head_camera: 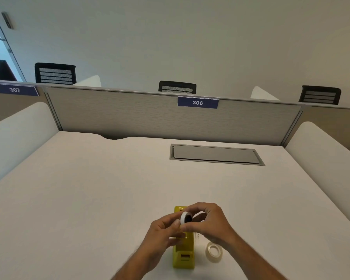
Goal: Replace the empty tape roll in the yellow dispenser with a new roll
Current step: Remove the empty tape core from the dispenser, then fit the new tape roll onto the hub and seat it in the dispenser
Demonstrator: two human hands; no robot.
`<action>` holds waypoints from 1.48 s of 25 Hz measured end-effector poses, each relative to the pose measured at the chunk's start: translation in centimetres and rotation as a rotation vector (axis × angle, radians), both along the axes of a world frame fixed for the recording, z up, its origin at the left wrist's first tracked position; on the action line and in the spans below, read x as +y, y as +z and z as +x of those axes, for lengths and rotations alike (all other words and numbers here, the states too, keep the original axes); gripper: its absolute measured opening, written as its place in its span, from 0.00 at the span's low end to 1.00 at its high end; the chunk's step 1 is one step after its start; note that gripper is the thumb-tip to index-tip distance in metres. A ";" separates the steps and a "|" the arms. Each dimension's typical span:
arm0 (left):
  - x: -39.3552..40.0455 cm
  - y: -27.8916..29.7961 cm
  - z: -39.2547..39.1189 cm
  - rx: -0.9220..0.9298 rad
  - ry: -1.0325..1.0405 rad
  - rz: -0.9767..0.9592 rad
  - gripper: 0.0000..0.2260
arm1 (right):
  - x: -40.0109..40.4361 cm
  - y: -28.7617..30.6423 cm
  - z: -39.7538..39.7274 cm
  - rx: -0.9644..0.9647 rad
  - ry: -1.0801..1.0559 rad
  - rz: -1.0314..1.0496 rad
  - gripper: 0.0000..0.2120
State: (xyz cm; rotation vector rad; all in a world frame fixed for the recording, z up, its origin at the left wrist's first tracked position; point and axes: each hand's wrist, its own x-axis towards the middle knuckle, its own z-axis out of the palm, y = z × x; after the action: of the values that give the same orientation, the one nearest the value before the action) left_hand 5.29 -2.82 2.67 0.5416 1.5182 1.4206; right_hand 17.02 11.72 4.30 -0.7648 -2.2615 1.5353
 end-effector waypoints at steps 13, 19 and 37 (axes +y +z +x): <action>0.5 -0.2 0.1 -0.203 0.006 0.112 0.15 | -0.4 0.4 0.5 0.133 -0.019 -0.194 0.10; 0.7 -0.9 -0.2 -0.238 0.062 0.153 0.14 | -0.5 0.1 0.3 0.180 -0.039 -0.212 0.07; 2.3 -1.5 0.0 0.308 0.192 -0.078 0.12 | 5.0 -6.0 3.2 -0.586 -0.367 0.233 0.05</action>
State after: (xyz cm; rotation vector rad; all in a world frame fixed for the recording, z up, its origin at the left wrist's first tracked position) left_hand 5.28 -0.53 1.17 0.6003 1.9054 1.4642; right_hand 20.23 16.71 -1.75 -1.6108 -2.4241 0.9377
